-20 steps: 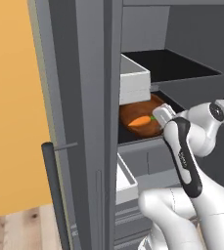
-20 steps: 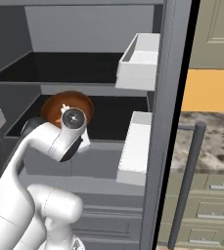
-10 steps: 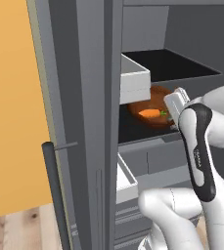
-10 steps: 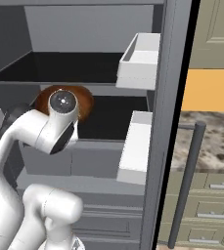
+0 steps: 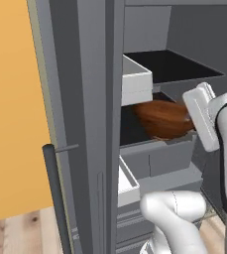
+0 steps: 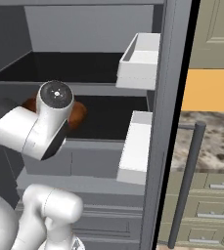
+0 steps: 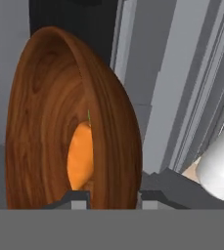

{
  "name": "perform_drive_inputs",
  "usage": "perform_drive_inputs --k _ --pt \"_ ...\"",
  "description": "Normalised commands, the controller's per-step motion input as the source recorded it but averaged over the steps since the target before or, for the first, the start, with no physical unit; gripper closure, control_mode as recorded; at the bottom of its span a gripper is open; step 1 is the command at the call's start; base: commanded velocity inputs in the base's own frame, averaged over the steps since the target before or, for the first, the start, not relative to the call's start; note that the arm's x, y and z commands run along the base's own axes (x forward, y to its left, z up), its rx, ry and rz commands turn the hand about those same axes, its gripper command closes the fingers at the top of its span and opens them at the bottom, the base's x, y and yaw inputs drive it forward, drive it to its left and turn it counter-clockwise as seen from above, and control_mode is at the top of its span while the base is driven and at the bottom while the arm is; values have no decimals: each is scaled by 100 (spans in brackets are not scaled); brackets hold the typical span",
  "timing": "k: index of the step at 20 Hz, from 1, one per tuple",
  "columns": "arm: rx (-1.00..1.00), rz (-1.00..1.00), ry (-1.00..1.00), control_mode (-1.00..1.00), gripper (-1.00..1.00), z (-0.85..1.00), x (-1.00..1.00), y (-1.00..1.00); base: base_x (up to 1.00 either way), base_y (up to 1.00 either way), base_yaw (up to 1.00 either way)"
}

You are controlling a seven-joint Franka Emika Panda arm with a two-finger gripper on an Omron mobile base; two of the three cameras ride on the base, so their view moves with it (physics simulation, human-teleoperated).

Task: Move the mug from next to the sink to the open cabinet. Then, move the bowl with the carrot to the fridge to clear the area for faucet cleaning.

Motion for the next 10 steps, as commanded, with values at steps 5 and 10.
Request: perform_drive_inputs --k 5,10 --pt "-6 1 -6 -100 100 -86 84 15 0 0 0" --pt "0 0 -16 -100 100 -69 91 35 0 0 0"
